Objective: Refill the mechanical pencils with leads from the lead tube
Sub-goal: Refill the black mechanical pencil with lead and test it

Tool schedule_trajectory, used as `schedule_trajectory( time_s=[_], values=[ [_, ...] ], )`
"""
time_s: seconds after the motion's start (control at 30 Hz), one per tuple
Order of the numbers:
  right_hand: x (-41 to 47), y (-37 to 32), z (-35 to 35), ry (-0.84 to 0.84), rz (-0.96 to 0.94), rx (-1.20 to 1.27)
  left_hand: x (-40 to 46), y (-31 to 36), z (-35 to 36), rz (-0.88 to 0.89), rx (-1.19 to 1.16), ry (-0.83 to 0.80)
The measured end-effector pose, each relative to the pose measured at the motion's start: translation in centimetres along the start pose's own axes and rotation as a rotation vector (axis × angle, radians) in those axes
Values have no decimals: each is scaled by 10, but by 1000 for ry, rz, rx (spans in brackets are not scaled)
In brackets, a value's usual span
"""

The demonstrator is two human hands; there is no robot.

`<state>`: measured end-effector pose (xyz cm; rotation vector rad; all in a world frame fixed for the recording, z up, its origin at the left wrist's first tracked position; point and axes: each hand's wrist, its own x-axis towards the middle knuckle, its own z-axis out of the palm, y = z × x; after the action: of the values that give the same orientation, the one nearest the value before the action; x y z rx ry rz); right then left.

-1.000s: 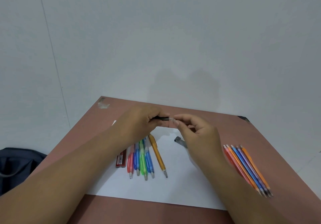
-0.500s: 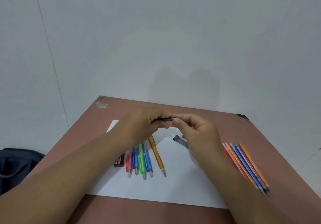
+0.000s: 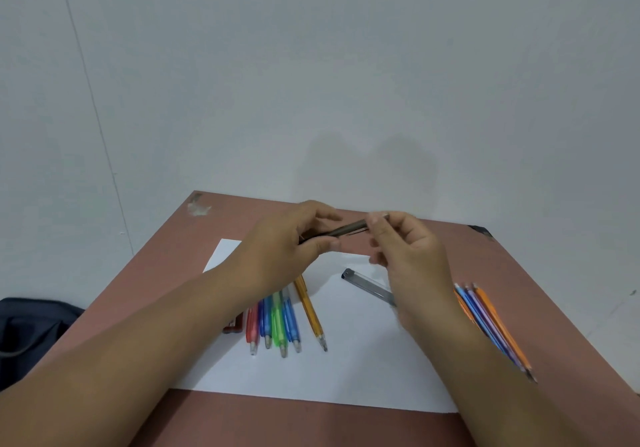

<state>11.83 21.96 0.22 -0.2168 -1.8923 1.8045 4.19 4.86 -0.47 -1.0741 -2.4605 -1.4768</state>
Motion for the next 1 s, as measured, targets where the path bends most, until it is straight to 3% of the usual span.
schedule_trajectory(
  time_s=[0.1,0.2,0.47,0.6,0.73,1.0],
  values=[
    [4,-4,-5,49,92,258,-2,1,0,-52,-105,-4],
    [6,-9,-9,37,140,484,-4,12,2,-138,-293,-110],
    [9,-17,-17,125,28,532,-8,30,3,-513,-866,-443],
    [9,-17,-19,165,2,438,-10,36,4,-499,-905,-508],
    [8,-18,-18,184,-16,396,-10,37,10,-479,-801,-428],
    [3,-16,-14,32,-25,321,-9,30,13,-534,-775,-411]
  ],
)
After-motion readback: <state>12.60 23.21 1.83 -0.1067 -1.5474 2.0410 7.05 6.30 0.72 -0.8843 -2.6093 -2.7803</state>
